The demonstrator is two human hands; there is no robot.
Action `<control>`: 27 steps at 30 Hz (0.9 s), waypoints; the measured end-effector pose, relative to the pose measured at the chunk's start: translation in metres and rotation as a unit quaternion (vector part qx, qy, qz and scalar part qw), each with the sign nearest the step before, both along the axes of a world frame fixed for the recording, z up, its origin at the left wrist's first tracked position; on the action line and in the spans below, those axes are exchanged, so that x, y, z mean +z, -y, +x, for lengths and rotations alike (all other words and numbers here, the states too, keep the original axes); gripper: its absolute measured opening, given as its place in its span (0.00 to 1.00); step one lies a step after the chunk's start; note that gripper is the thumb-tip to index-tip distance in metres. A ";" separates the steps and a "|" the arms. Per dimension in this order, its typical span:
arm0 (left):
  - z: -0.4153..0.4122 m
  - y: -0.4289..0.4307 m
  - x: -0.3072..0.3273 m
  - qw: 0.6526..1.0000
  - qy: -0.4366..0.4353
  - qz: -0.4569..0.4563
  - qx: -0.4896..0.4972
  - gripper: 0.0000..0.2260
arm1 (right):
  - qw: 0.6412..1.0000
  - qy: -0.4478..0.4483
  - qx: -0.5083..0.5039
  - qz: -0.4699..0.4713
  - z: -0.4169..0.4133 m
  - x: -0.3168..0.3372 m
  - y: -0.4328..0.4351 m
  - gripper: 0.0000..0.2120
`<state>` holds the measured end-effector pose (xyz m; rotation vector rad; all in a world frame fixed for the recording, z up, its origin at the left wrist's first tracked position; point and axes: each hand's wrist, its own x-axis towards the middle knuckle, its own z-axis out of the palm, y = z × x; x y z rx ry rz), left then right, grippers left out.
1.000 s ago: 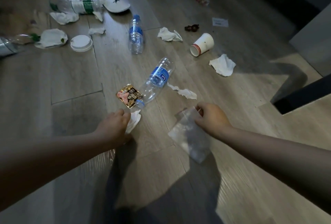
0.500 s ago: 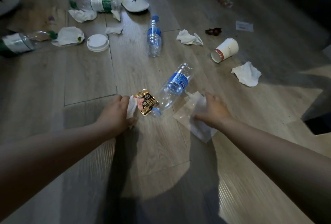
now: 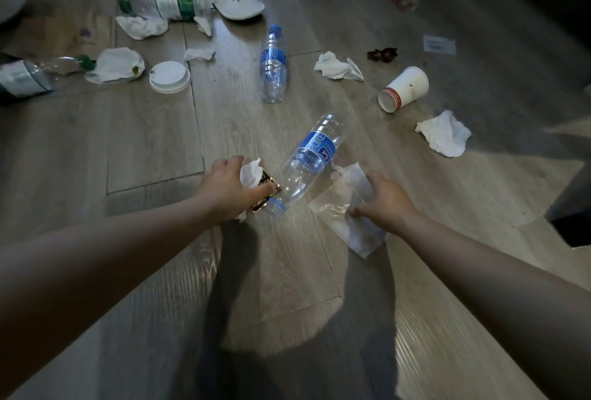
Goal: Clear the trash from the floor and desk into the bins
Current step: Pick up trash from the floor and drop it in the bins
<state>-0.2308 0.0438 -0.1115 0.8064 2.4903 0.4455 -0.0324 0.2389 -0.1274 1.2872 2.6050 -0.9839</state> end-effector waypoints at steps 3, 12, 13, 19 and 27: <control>0.000 0.011 -0.005 0.998 -0.041 -0.016 -0.048 0.28 | 1.000 0.009 -0.007 -0.002 0.002 0.002 0.001 0.25; -0.012 0.012 -0.005 0.980 -0.099 -0.070 -0.159 0.36 | 0.994 0.059 0.038 -0.082 0.026 0.019 0.006 0.07; -0.014 0.009 -0.004 0.971 -0.105 -0.092 -0.192 0.35 | 0.991 0.082 0.060 -0.086 0.030 0.021 0.008 0.04; 0.010 0.029 0.005 0.972 -0.072 -0.110 -0.197 0.29 | 0.995 0.067 0.038 -0.062 0.054 0.021 0.037 0.05; 0.045 0.075 0.009 0.991 -0.035 -0.075 -0.105 0.23 | 0.937 -0.048 0.108 -0.329 0.031 0.022 0.130 0.09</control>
